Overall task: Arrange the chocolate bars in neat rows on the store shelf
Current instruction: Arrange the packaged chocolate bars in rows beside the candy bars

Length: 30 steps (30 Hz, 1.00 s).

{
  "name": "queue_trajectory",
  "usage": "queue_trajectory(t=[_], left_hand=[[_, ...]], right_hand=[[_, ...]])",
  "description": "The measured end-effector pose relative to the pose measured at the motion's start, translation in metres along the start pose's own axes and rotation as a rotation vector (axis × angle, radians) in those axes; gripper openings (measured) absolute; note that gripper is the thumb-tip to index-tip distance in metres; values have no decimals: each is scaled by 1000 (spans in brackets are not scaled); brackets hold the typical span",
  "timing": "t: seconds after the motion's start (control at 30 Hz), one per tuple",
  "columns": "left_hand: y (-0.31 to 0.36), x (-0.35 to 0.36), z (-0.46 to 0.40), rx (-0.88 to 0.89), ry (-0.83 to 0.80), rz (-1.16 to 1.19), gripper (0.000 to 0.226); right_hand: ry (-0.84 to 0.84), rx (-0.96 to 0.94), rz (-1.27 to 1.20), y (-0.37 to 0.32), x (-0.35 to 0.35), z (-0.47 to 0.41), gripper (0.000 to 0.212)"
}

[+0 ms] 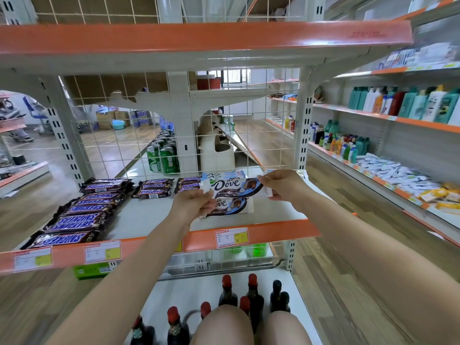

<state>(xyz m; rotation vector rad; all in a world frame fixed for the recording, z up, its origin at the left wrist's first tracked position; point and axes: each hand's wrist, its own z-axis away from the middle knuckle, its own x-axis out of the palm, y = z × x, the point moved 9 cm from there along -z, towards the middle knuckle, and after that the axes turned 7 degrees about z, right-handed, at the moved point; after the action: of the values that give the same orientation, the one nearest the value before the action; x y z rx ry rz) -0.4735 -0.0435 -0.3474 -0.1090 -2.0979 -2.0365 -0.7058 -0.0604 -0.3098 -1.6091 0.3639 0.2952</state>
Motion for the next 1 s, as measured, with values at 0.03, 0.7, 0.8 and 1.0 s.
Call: queue_trajectory(t=[0.03,0.7,0.8,1.0], left_hand=[[1,-2,0,-1,3,-18,10],[-1,-26,-12,136,-14,-769,25],[-6,-26,-14,150,0,-924,25],[-12,-26,-18,170,-16,-1064,34]], right_hand=[[-15,33,-15,4,3,0,23],[-28,-59,210,26,42,-8,23],[-26,-94,280,28,45,-12,25],[-10,-110,374,32,51,-16,24]])
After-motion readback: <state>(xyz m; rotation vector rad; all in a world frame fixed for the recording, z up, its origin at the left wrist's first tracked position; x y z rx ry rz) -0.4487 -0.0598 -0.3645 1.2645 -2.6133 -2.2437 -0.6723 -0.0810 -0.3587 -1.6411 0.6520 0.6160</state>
